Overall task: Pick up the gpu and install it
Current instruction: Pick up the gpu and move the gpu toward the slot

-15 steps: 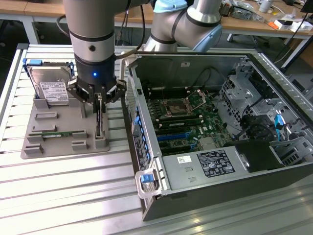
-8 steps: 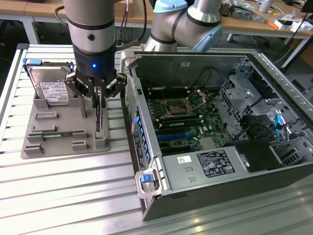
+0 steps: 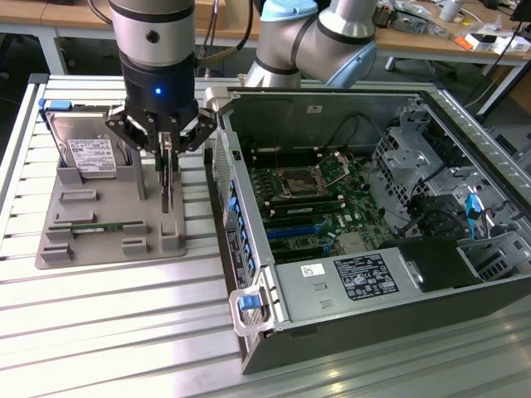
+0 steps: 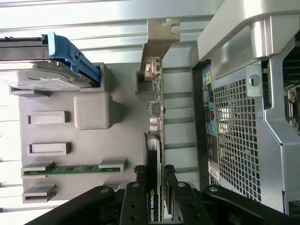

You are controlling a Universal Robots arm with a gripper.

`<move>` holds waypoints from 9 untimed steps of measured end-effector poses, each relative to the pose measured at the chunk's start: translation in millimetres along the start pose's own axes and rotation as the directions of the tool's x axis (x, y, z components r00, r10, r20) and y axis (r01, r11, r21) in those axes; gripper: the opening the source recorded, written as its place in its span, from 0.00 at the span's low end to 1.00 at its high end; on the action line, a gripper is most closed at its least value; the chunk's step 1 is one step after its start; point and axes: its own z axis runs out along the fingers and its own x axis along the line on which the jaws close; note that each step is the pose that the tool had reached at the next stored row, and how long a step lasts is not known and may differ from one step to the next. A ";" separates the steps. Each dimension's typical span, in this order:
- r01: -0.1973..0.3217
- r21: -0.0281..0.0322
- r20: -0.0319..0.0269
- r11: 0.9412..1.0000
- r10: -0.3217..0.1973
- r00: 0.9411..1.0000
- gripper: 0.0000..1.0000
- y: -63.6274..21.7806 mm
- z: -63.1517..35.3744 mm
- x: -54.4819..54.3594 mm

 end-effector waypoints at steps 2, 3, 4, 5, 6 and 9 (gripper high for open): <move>0.000 -0.002 0.000 1.000 0.000 1.000 0.26 0.2 -5.2 -0.1; 0.000 -0.003 0.000 1.000 0.000 1.000 0.26 0.4 -9.6 -0.2; 0.000 -0.004 0.000 1.000 0.000 1.000 0.26 0.6 -13.0 -0.3; 0.000 -0.004 0.000 1.000 0.000 1.000 0.26 0.8 -16.4 -0.4; 0.000 -0.005 0.000 1.000 0.000 1.000 0.26 0.9 -18.6 -0.5; 0.000 -0.006 0.000 1.000 0.000 1.000 0.26 1.3 -28.3 -0.7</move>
